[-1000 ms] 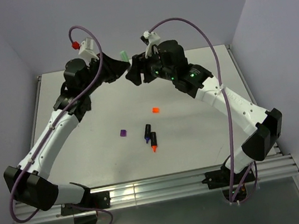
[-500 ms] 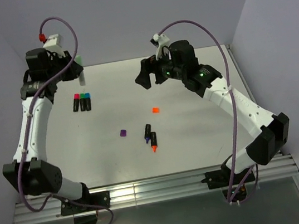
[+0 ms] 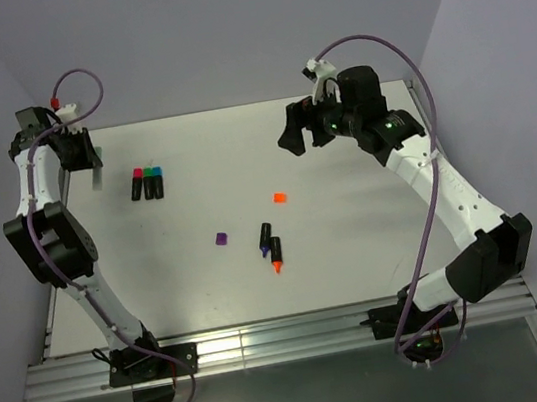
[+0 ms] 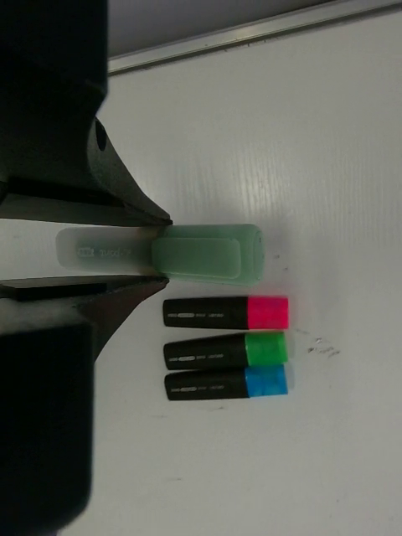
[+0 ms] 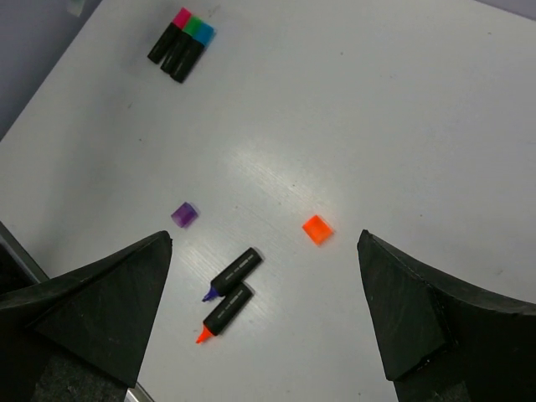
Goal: Insert the pens into the pen caps
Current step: Place the pen at the center of the board, then pick up the pen from the center of the board.
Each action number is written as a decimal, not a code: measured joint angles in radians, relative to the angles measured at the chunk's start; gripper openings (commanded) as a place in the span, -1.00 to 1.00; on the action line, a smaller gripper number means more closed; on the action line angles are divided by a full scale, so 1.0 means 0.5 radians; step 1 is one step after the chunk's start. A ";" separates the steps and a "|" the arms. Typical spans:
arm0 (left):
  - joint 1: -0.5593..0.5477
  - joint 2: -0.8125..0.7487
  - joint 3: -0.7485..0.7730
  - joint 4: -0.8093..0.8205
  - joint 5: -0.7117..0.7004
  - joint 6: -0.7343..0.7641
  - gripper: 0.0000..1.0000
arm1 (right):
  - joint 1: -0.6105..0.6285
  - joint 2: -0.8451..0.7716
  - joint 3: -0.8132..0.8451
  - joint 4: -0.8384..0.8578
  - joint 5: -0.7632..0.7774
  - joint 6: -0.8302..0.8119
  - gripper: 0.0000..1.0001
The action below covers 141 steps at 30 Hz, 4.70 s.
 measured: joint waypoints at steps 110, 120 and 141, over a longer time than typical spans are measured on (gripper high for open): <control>-1.485 -0.835 -1.373 0.556 0.152 -0.648 -0.12 | -0.166 -0.076 -0.394 -0.296 0.089 -1.061 1.00; -1.912 -0.502 -1.361 0.697 -0.357 -1.099 0.06 | -0.325 -0.243 -0.493 -0.300 0.117 -1.000 1.00; -2.172 -0.298 -1.360 0.710 -0.716 -1.205 0.04 | -0.395 -0.274 -0.594 -0.284 0.105 -0.971 1.00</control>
